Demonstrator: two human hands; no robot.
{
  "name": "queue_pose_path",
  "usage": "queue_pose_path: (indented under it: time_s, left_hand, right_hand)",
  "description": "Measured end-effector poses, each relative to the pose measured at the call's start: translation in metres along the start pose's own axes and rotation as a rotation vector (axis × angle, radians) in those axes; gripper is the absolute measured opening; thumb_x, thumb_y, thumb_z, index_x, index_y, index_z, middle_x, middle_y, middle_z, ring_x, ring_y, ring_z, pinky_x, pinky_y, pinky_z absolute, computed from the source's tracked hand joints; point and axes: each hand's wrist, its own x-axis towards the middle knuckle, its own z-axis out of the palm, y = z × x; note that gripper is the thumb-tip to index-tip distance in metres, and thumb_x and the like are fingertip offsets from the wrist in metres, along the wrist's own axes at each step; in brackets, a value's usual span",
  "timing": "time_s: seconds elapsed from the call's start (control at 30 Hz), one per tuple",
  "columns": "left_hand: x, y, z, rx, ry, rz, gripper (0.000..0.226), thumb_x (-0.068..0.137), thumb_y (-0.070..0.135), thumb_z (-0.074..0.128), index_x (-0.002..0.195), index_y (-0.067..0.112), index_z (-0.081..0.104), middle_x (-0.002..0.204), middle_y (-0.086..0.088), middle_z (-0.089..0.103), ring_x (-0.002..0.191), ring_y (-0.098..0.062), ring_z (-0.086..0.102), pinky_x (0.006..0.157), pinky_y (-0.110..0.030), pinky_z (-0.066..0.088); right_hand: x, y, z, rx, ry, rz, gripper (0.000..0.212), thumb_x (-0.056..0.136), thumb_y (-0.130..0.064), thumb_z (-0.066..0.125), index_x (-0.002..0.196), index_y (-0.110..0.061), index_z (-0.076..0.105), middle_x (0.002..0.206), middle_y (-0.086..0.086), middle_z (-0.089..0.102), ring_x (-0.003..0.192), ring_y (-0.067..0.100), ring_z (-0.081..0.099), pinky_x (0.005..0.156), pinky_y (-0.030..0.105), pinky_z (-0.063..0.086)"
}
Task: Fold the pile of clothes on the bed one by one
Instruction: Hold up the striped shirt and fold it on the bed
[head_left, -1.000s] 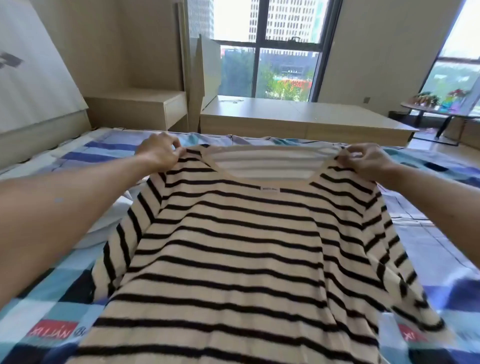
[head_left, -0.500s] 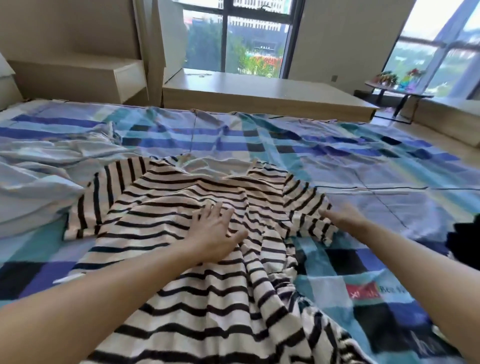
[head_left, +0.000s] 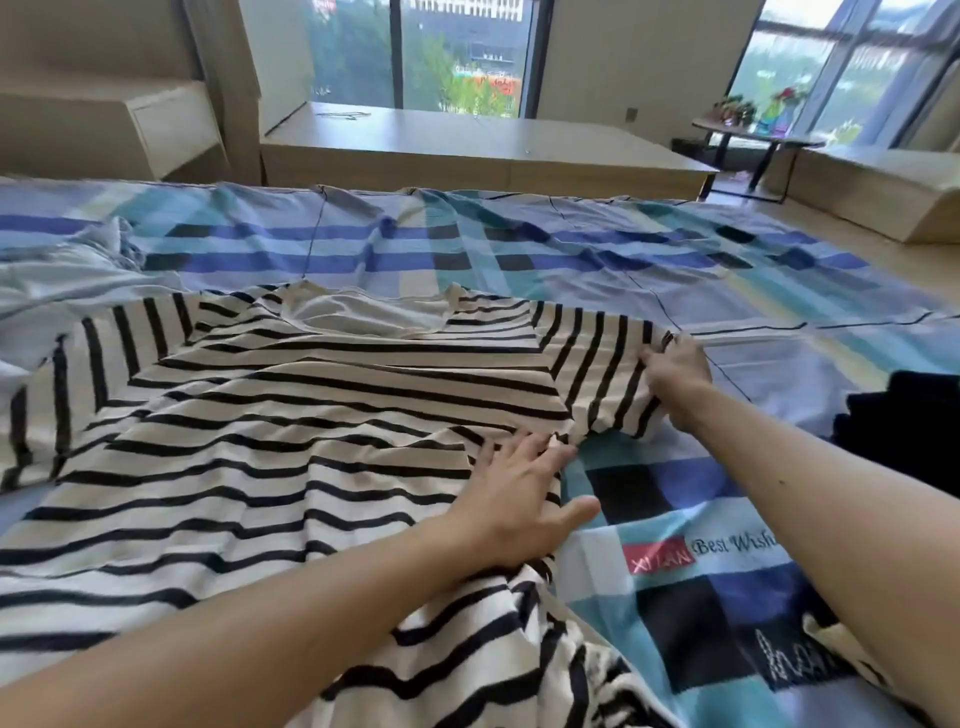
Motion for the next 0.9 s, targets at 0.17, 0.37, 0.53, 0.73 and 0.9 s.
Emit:
queue_pose_path:
  time_s: [0.17,0.37,0.53,0.73,0.9]
  left_hand:
    - [0.000,-0.005,0.021,0.178,-0.005,0.034,0.097,0.080,0.090,0.010,0.160,0.035,0.003,0.168,0.000,-0.012,0.152,-0.018,-0.023,0.123,-0.050,-0.013]
    - [0.001,-0.004,0.020,0.175,-0.029,0.033,0.092,0.084,0.085,0.014,0.160,0.035,0.000,0.167,-0.003,-0.018,0.151,-0.021,-0.027,0.121,-0.050,-0.019]
    - [-0.001,-0.004,-0.024,-0.247,-0.071,0.019,0.071,0.095,0.071,0.037,0.156,0.034,0.030,0.163,-0.003,0.031,0.150,-0.021,0.027,0.123,-0.044,0.021]
    - [-0.037,-0.032,-0.067,-0.340,-0.033,-0.048,0.063,0.098,0.063,0.043,0.152,0.031,0.039,0.154,0.002,0.044,0.140,-0.017,0.043,0.114,-0.035,0.035]
    - [-0.093,-0.069,-0.087,-0.302,-0.031,-0.119,0.050,0.095,0.060,0.053,0.139,0.036,0.052,0.147,0.014,0.045,0.134,-0.008,0.042,0.113,-0.038,0.039]
  right_hand:
    - [-0.002,0.021,-0.011,0.124,-0.054,0.144,0.062,0.077,-0.028,0.083,0.126,-0.009,0.049,0.115,0.010,0.063,0.104,0.028,0.064,0.086,0.040,0.055]
    - [-0.009,-0.010,-0.010,0.135,-0.401,0.041,0.064,0.079,0.011,0.070,0.134,-0.020,0.056,0.129,0.018,0.063,0.096,0.023,0.064,0.064,0.029,0.052]
    - [-0.032,-0.094,0.002,-0.228,-0.338,-0.276,0.052,0.082,0.001,0.074,0.132,-0.007,0.061,0.119,0.011,0.059,0.095,0.020,0.058,0.081,0.028,0.048]
    - [-0.088,-0.187,0.060,-0.262,-0.657,-0.439,0.088,0.082,-0.009,0.079,0.155,-0.022,0.031,0.125,0.013,0.058,0.107,0.027,0.064,0.090,0.044,0.058]
    - [-0.093,-0.155,0.095,-0.463,-0.497,-0.558,0.059,0.100,-0.022,0.056,0.154,-0.016,0.030,0.142,0.017,0.048,0.119,0.033,0.057,0.100,0.049,0.052]
